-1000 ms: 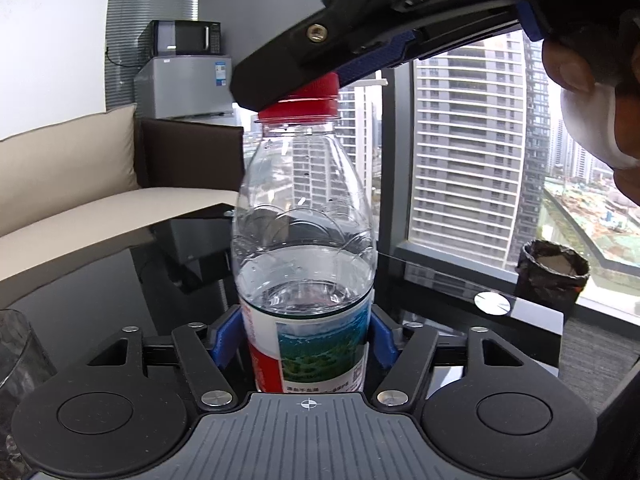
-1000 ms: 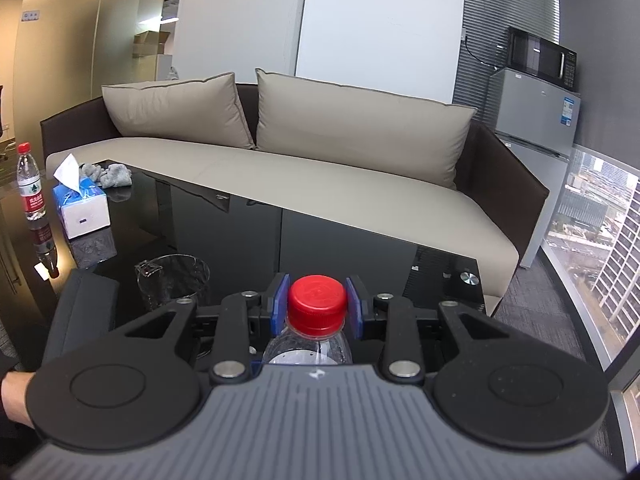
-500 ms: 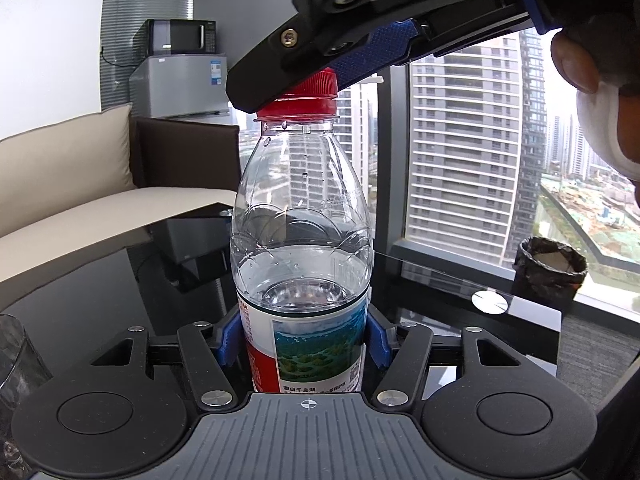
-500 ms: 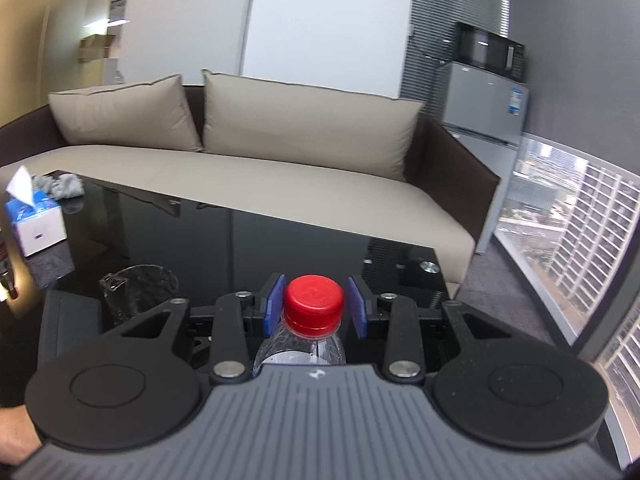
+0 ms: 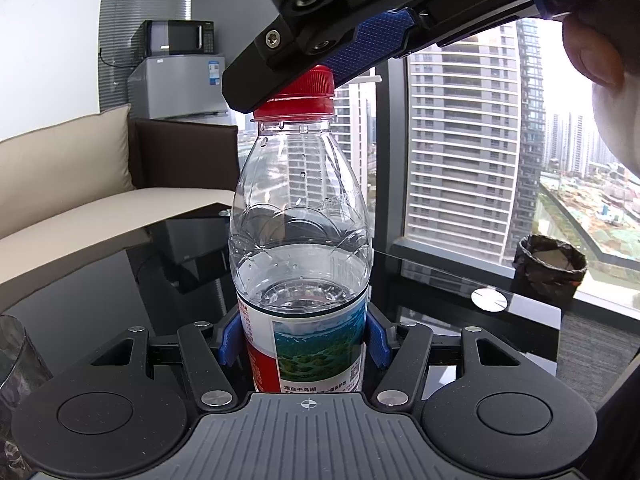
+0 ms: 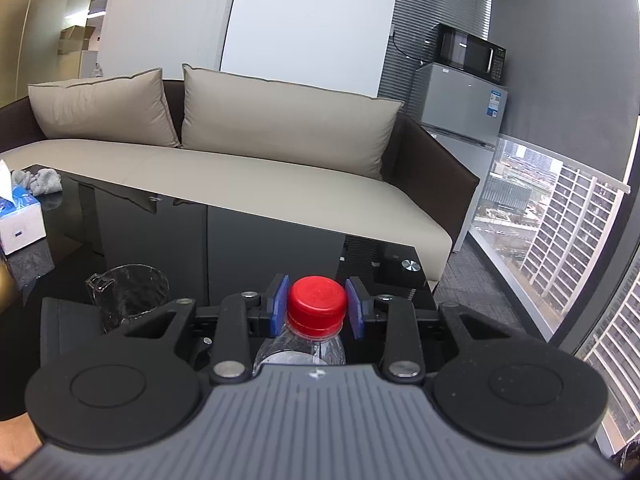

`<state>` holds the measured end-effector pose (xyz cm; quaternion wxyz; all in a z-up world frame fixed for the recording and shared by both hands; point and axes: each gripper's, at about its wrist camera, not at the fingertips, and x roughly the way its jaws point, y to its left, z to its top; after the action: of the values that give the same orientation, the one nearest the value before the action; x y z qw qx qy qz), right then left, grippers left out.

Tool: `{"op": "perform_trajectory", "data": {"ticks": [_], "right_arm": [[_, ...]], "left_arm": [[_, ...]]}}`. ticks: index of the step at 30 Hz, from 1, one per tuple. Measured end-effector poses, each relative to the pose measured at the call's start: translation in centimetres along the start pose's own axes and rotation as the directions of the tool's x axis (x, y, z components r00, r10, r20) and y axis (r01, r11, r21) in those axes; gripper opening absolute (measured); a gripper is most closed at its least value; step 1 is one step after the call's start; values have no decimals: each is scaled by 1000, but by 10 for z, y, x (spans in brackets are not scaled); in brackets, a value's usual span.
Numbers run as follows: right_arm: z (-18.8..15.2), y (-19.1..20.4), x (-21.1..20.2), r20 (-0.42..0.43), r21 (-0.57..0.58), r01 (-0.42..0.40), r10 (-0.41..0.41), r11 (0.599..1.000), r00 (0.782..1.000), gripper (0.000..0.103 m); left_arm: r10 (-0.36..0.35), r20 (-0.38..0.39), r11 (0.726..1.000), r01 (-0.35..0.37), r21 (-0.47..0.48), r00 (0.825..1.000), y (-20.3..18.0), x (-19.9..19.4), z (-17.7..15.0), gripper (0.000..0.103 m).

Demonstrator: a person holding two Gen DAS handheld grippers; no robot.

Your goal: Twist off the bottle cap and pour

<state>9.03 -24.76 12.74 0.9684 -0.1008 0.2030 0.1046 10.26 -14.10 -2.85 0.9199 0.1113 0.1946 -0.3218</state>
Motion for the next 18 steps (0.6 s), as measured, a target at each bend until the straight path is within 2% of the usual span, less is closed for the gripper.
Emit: {"op": "perform_trajectory", "data": {"ticks": [4,9,11,15,18], "right_arm": [[-1,-15,2,5,-45,-95,95,995,995,32],[1,-34,8,-10,-122,-210,210,970,978,32],[2,-41,10,-20,-155,-250,250,956,968,32],[8,-50,10,-27,-232,-352,356,907,934,32],[9,-55,8,-38,-219,-384,385,897,922,33]], "left_arm": [[-3,2,1000,3,-3,1000,0,-1,-1,56],[-4,4,1000,4,-8,1000,-1,0,0,56],[-6,5,1000,6,-6,1000,-1,0,0,56],[-9,3,1000,9,-5,1000,-2,-1,0,56],[-10,1,1000,10,-1,1000,-2,-1,-1,56]]}}
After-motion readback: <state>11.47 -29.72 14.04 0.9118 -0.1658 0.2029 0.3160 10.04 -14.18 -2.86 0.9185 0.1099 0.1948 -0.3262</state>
